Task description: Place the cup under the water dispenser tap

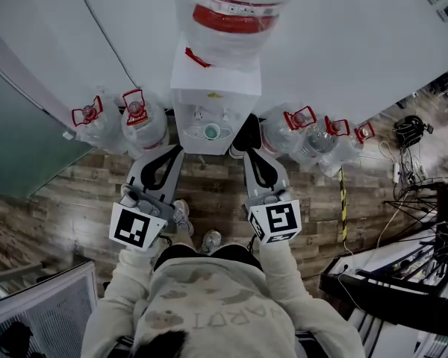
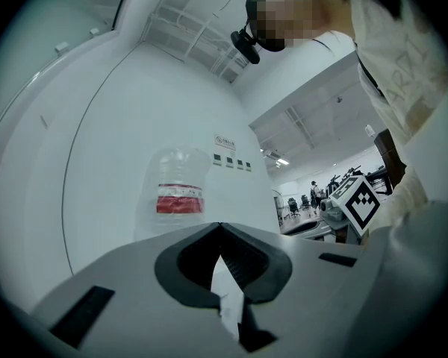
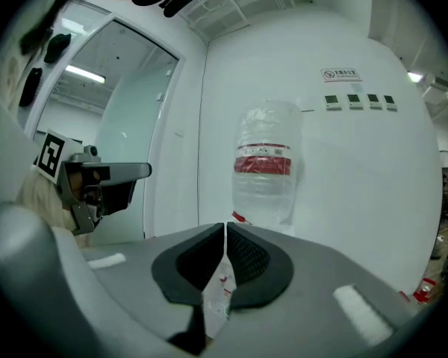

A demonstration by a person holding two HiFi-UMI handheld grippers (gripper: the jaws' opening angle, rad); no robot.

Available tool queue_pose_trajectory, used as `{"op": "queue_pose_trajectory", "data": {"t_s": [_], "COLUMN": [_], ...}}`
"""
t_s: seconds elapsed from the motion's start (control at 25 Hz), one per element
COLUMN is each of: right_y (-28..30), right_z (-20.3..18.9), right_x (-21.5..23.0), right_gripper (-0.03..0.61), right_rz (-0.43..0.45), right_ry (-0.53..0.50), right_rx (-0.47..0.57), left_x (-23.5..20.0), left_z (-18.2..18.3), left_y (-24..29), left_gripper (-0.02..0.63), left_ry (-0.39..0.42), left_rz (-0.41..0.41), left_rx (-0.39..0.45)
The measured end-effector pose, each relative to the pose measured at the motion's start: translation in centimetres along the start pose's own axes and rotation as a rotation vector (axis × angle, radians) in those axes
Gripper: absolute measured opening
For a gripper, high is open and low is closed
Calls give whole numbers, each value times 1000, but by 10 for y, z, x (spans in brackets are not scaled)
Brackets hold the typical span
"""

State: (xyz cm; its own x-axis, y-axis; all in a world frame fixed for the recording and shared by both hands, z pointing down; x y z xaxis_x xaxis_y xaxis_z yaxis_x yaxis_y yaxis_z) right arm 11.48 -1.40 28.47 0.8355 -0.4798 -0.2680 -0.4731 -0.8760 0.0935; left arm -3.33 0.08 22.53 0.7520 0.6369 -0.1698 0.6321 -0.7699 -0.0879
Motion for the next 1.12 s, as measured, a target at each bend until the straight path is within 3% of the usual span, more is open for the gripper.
{"op": "queue_pose_trajectory", "data": {"t_s": [0.28,1.12], "right_y": [-18,-50], "right_z": [22,43], "right_x": [8,22], "right_gripper": [9,9], "right_rz": [6,-12], "right_ry": [-25,-21], "right_rx": [54,134], "left_x": [11,41], "left_z": [11,25], "left_y": [-5,-10], "left_gripper": [5,5], "left_ry": [64,96], "left_rz": [-1,25], "left_rx": [37,76]}}
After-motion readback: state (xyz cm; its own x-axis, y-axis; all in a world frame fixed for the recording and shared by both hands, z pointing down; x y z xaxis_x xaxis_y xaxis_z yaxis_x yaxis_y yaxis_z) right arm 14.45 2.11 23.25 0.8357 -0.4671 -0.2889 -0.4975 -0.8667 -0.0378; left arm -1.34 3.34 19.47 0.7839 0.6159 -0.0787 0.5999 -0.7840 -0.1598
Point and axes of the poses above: the fingertips, and each gripper's own axes: y forward along the fingers, x to its right, z out of its top, the point moved 1 cm from there along -y, backward along the fingers, and after that the axes turned 13 degrees about -y, right-handed, at the moved point
